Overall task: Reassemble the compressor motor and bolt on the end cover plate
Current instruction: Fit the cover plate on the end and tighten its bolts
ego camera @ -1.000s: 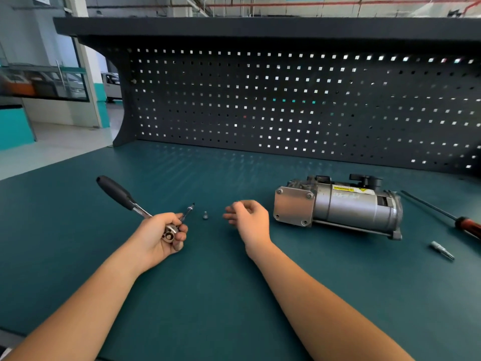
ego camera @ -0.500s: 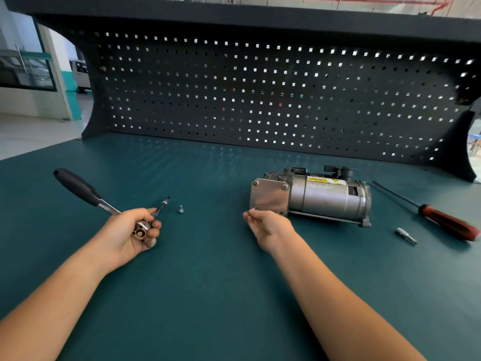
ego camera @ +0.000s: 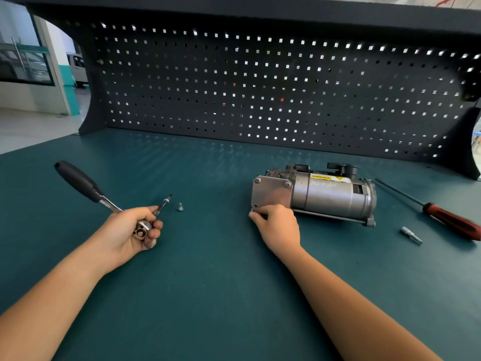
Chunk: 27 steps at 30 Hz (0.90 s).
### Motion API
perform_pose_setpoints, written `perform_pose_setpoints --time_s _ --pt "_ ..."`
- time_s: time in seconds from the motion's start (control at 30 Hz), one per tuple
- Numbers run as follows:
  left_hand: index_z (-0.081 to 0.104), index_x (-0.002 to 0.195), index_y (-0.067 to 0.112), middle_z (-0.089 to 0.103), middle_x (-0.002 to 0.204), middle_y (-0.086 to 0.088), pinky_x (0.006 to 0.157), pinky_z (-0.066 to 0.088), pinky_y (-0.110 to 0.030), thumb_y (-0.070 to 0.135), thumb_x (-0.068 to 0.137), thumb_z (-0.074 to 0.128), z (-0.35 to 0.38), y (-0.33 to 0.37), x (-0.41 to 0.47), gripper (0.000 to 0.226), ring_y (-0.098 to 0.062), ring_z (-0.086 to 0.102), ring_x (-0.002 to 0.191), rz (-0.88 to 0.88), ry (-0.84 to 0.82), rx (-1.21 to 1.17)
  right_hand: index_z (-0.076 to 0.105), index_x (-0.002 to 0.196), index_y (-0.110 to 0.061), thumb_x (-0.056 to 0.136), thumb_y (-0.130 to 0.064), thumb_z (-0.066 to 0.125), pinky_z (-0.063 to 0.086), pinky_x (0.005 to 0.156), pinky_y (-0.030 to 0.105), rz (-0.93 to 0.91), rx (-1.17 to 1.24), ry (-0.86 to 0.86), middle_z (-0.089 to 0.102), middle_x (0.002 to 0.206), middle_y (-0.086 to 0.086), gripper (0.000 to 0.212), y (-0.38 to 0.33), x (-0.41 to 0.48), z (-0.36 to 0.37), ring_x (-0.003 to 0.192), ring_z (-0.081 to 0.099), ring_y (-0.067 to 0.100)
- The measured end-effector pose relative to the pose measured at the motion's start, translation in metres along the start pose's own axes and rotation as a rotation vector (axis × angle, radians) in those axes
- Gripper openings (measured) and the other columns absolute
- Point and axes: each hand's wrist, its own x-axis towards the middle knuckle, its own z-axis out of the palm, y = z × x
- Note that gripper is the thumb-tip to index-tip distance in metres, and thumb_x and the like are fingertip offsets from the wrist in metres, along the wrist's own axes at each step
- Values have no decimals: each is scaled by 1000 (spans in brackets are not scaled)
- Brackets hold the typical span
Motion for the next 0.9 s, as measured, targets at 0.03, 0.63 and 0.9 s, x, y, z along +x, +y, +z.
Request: perform_pose_setpoints --time_s 0.03,0.63,0.9 --pt "51 113 5 49 45 -2 34 35 -13 -1 88 37 0 0 0 29 -8 42 32 0 -5 5 73 100 -13 93 -26 55 47 75 31 -15 1 10 71 103 7 23 0 0 0 96 60 30" --pt "52 116 4 48 50 -4 33 34 -17 -3 87 38 -1 -2 -2 33 -9 42 33 34 -6 59 64 100 -11 98 -36 43 33 60 29 -79 -276 102 65 101 7 33 1 5 5 90 60 31" --pt "61 103 14 48 50 -6 35 34 -18 -6 87 38 4 -4 -12 34 -13 40 33 112 -39 231 65 100 -8 99 -34 39 34 60 31 -100 -295 53 65 100 10 37 1 4 3 90 59 32"
